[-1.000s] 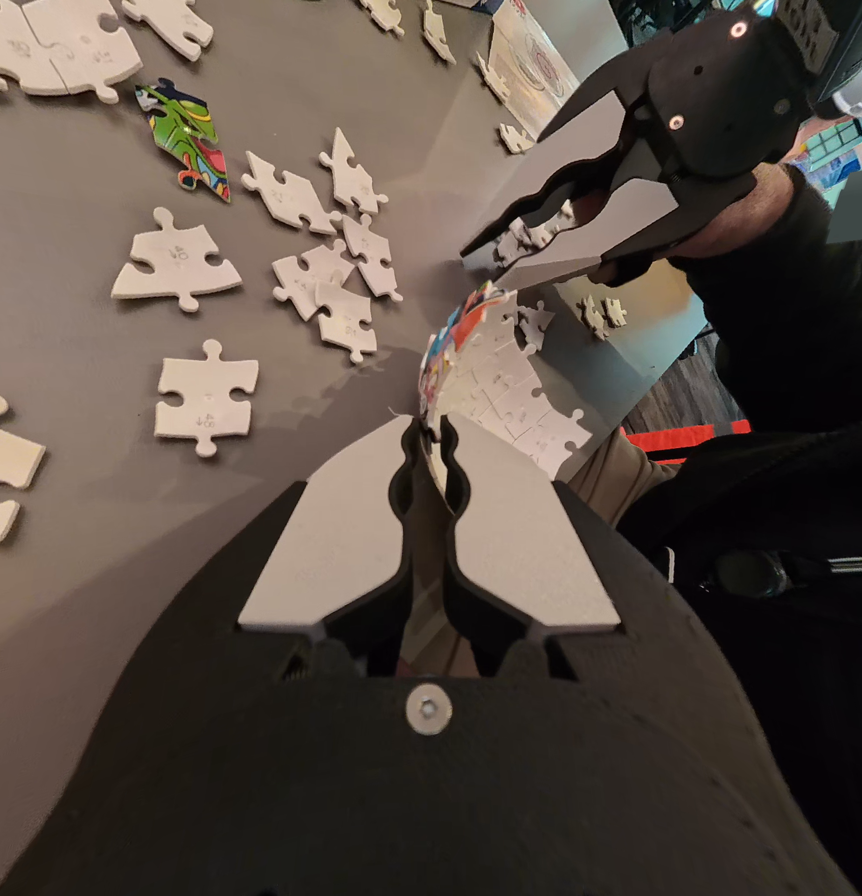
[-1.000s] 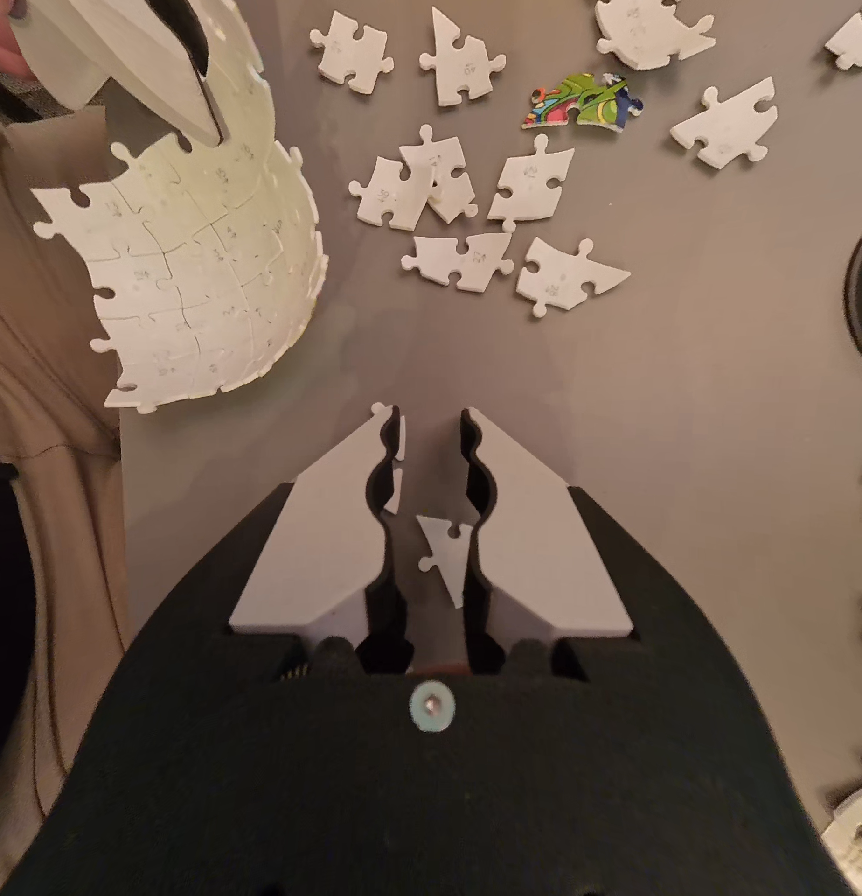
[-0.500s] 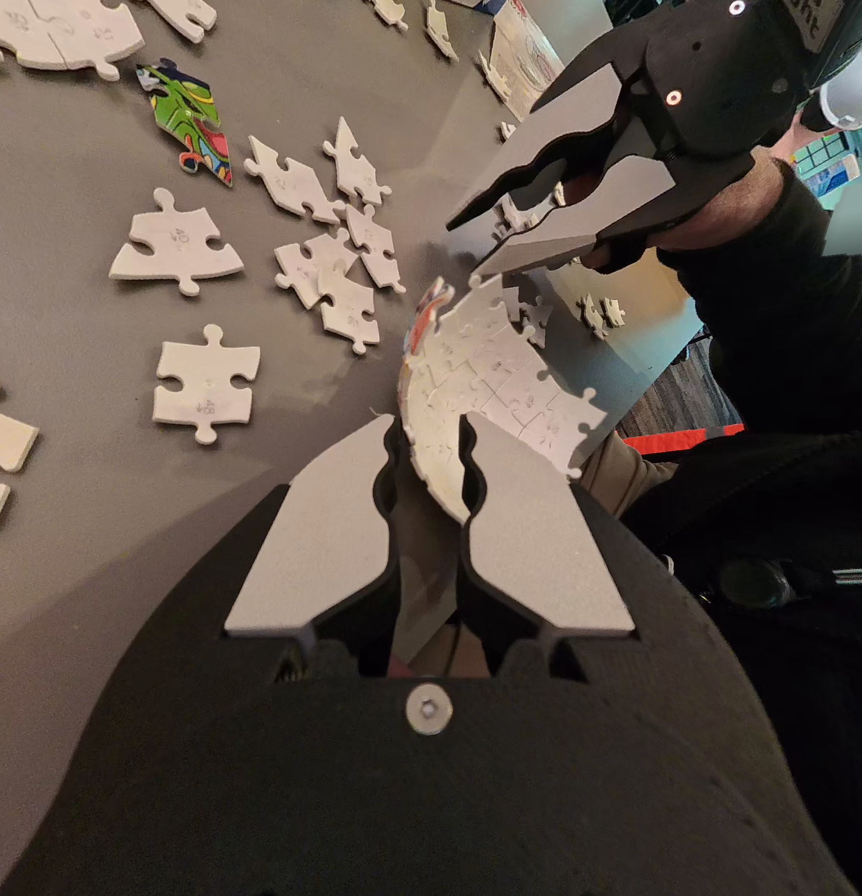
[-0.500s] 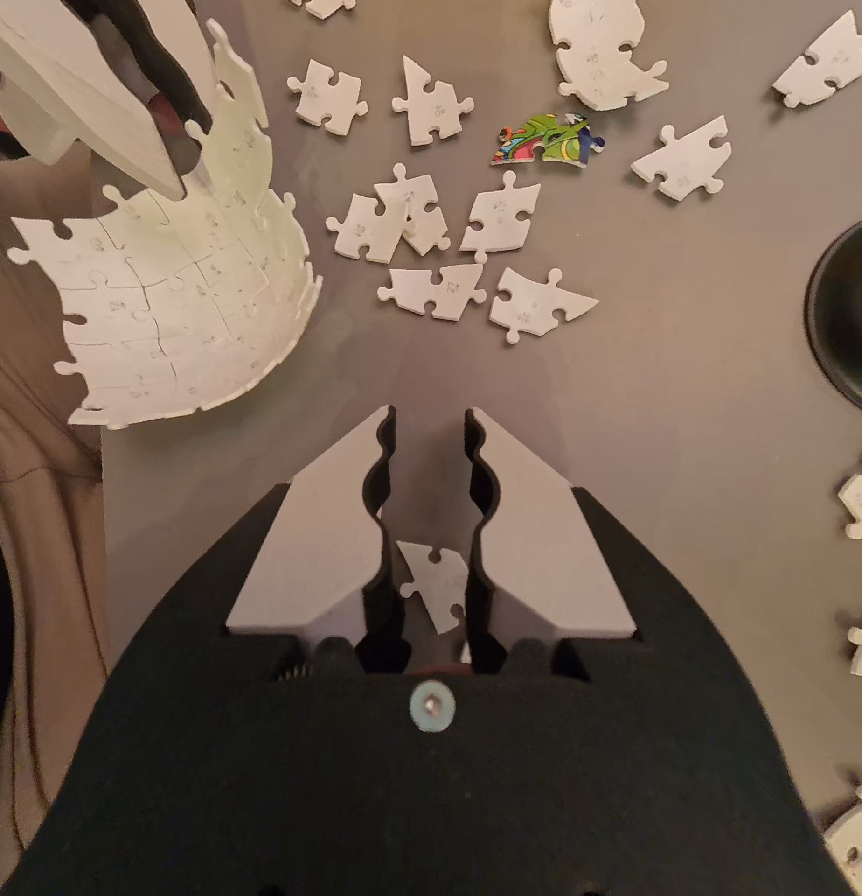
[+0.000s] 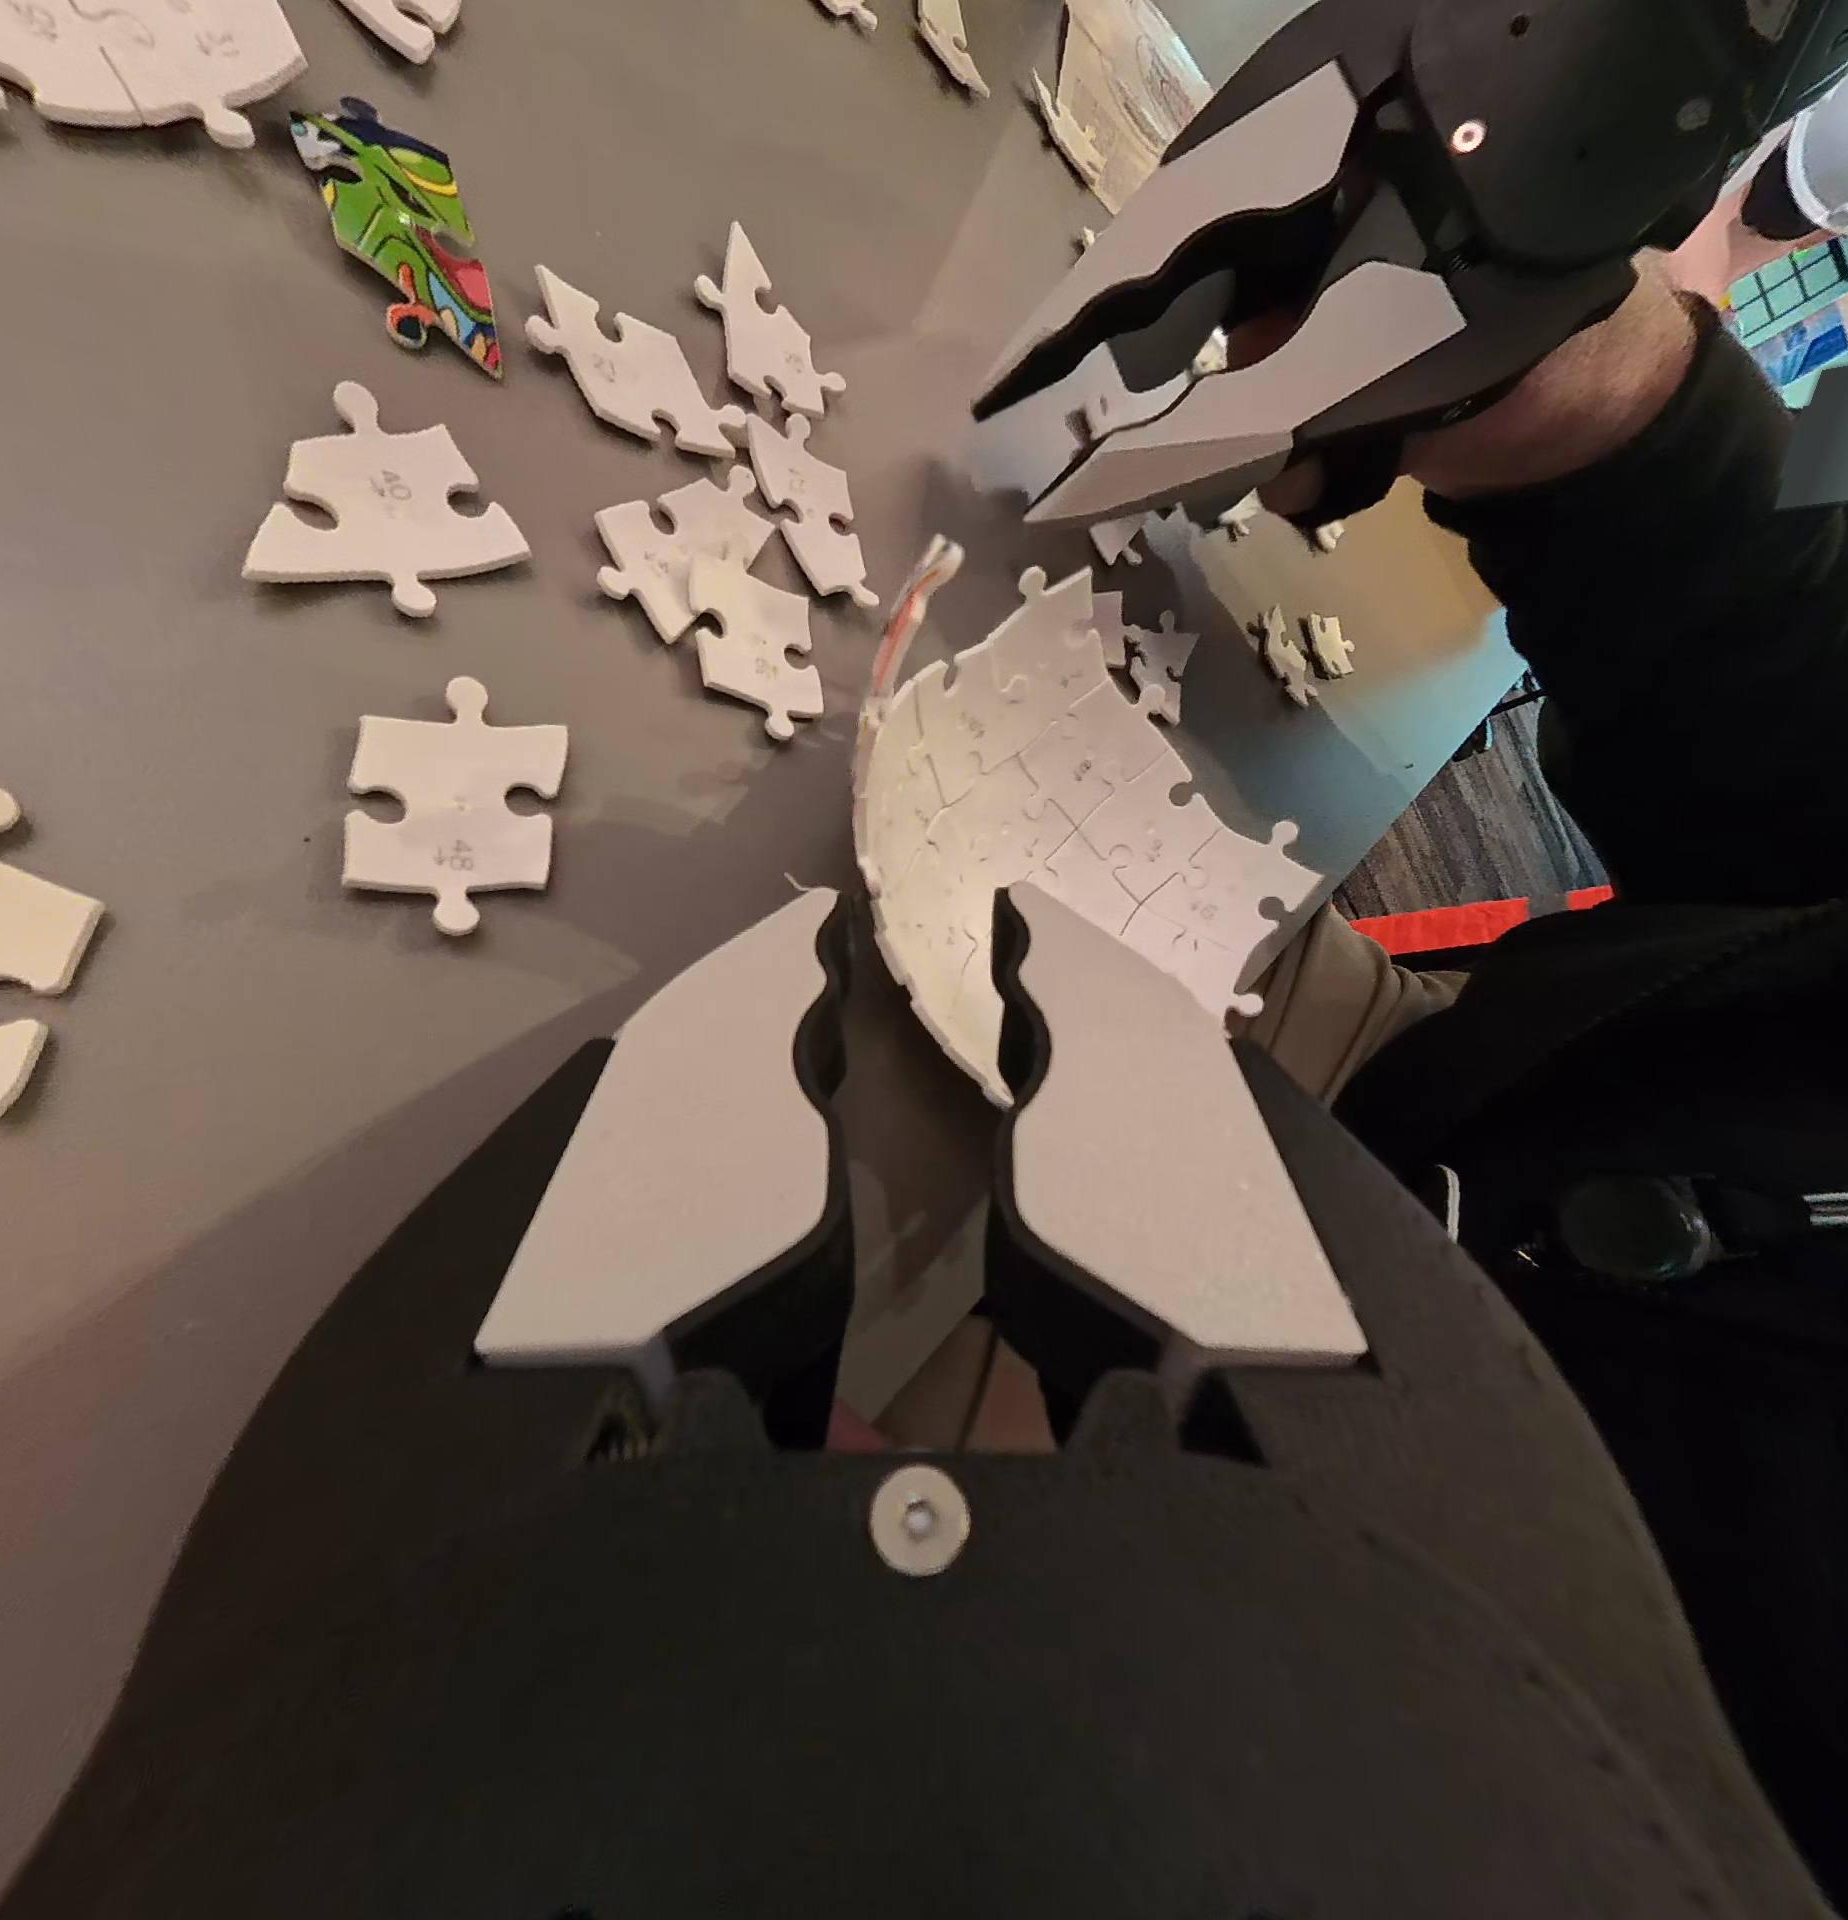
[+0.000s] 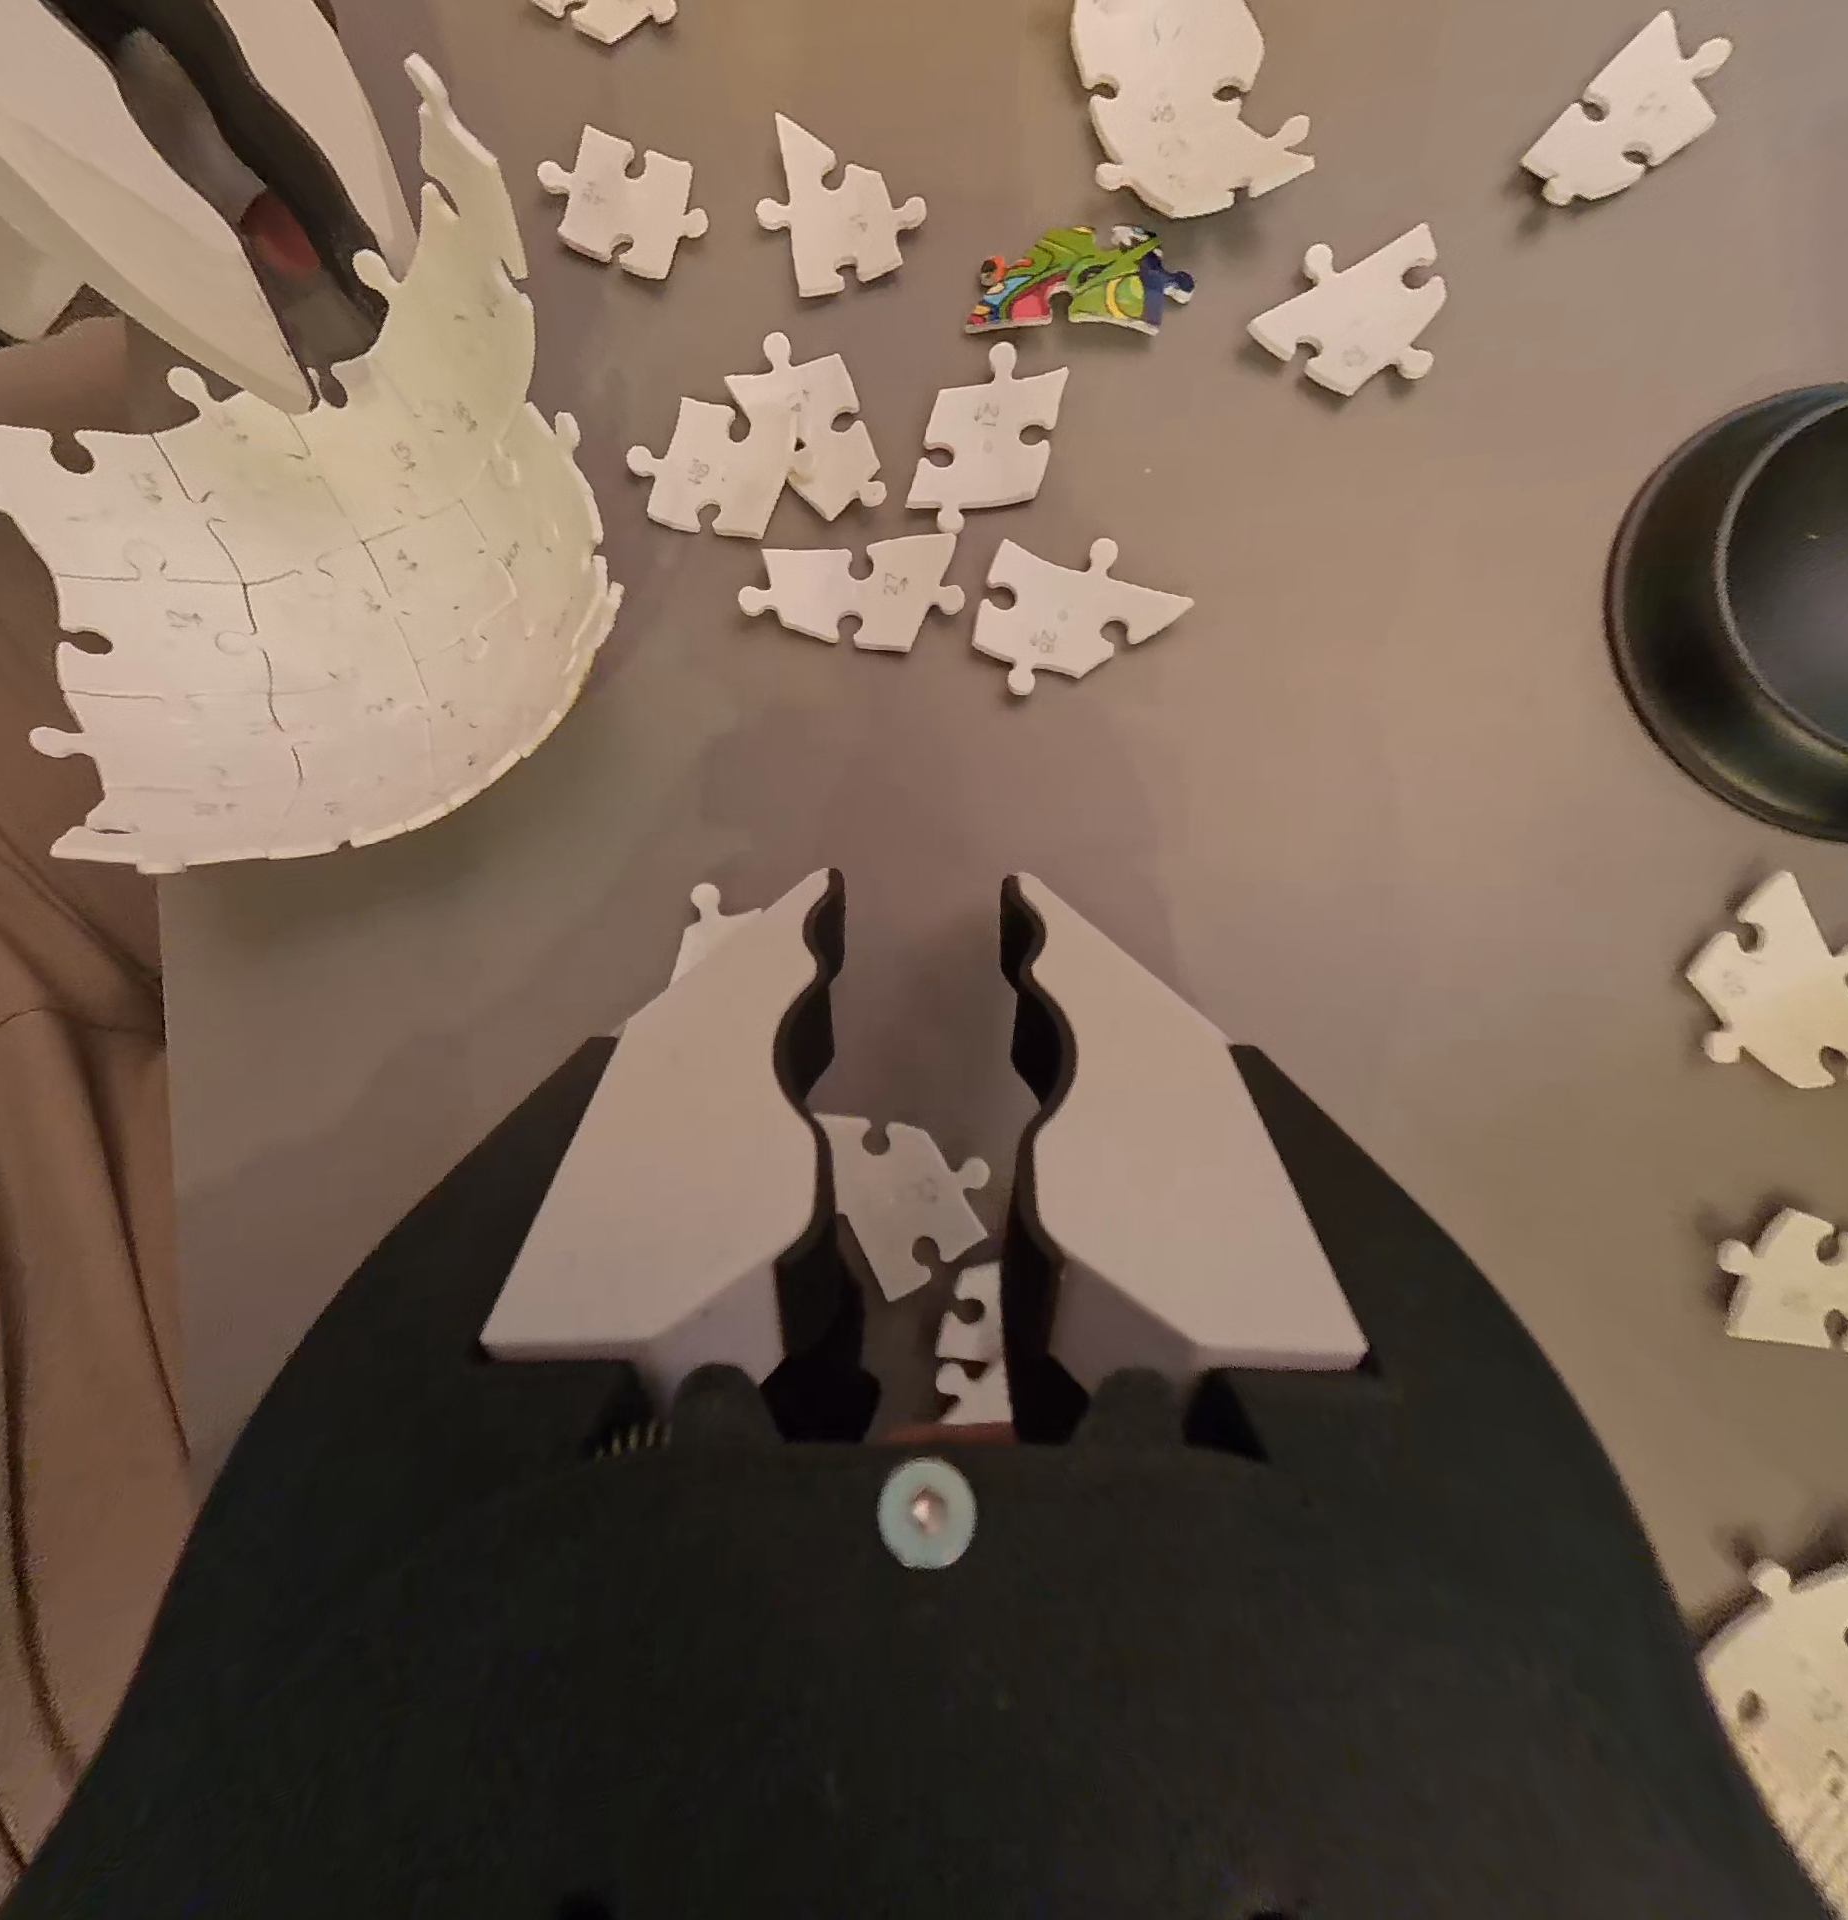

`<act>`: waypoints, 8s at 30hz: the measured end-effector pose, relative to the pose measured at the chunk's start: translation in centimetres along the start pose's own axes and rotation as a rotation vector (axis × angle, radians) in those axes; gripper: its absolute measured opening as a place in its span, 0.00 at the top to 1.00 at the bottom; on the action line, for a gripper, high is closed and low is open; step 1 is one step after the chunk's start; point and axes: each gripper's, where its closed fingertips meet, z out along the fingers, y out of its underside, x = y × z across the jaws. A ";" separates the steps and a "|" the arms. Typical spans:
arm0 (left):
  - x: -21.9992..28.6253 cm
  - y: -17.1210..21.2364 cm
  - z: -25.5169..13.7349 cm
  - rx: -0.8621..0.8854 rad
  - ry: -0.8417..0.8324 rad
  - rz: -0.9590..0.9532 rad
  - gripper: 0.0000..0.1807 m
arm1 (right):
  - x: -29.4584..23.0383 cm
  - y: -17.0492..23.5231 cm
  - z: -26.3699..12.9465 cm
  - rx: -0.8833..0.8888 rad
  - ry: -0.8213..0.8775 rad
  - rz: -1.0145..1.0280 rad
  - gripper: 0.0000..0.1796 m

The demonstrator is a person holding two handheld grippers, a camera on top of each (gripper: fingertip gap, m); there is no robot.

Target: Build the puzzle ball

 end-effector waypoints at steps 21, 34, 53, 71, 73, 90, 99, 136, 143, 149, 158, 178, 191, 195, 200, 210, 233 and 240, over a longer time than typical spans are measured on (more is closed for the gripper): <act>0.2 0.0 0.0 -0.006 0.051 0.013 0.84 | -2.6 2.2 -0.8 -0.078 -0.139 -0.092 0.87; 0.3 0.1 -0.1 -0.010 0.061 0.014 0.84 | -1.9 1.9 -0.2 -0.074 -0.087 -0.100 0.93; 0.2 0.1 0.0 -0.014 0.060 0.017 0.84 | 0.0 -0.2 1.1 -0.024 0.010 -0.069 0.97; 0.2 0.2 0.1 -0.022 0.053 0.021 0.83 | 0.4 5.3 -4.5 -0.156 -0.060 -0.019 0.96; 0.2 0.2 0.1 -0.023 0.051 0.022 0.83 | 0.1 5.5 -3.6 -0.180 -0.068 -0.030 0.97; 0.2 0.3 0.2 -0.028 0.053 0.025 0.83 | 3.1 6.8 -5.9 -0.164 0.014 0.066 1.00; 0.2 0.3 0.2 -0.033 0.050 0.027 0.83 | 4.6 3.6 -4.4 -0.054 0.092 0.059 1.00; 0.2 0.5 0.3 -0.052 0.044 0.035 0.83 | -3.4 7.0 -6.3 -0.171 -0.123 0.050 0.93; 0.2 0.4 0.4 -0.055 0.043 0.035 0.83 | -2.5 11.5 -11.3 -0.157 0.000 0.191 0.87; 0.1 0.6 0.5 -0.070 0.035 0.039 0.82 | -3.3 15.9 -13.5 -0.214 0.058 0.241 0.86; -0.1 0.6 0.7 -0.077 0.023 0.039 0.83 | -0.3 19.8 -16.6 -0.190 0.269 0.316 0.82; 0.0 0.5 0.8 -0.080 0.033 0.047 0.83 | 0.9 19.7 -15.7 -0.162 0.270 0.334 0.83; 0.1 0.4 0.8 -0.083 0.046 0.051 0.83 | 3.8 17.9 -13.5 -0.147 0.258 0.313 0.78; 0.1 0.4 0.8 -0.082 0.051 0.050 0.83 | 4.1 16.9 -13.7 -0.104 0.250 0.309 0.78; 0.1 0.4 0.8 -0.084 0.055 0.052 0.83 | 6.6 14.7 -13.9 -0.045 0.297 0.298 0.81; 0.1 0.5 0.8 -0.093 0.052 0.059 0.83 | 9.5 14.2 -11.0 -0.106 0.178 0.289 0.91; 0.1 0.6 0.9 -0.101 0.049 0.063 0.82 | 7.2 11.5 -13.4 0.101 0.132 0.372 1.00; 0.2 0.6 0.8 -0.107 0.045 0.064 0.77 | 4.7 6.8 -14.5 0.227 0.101 0.353 1.00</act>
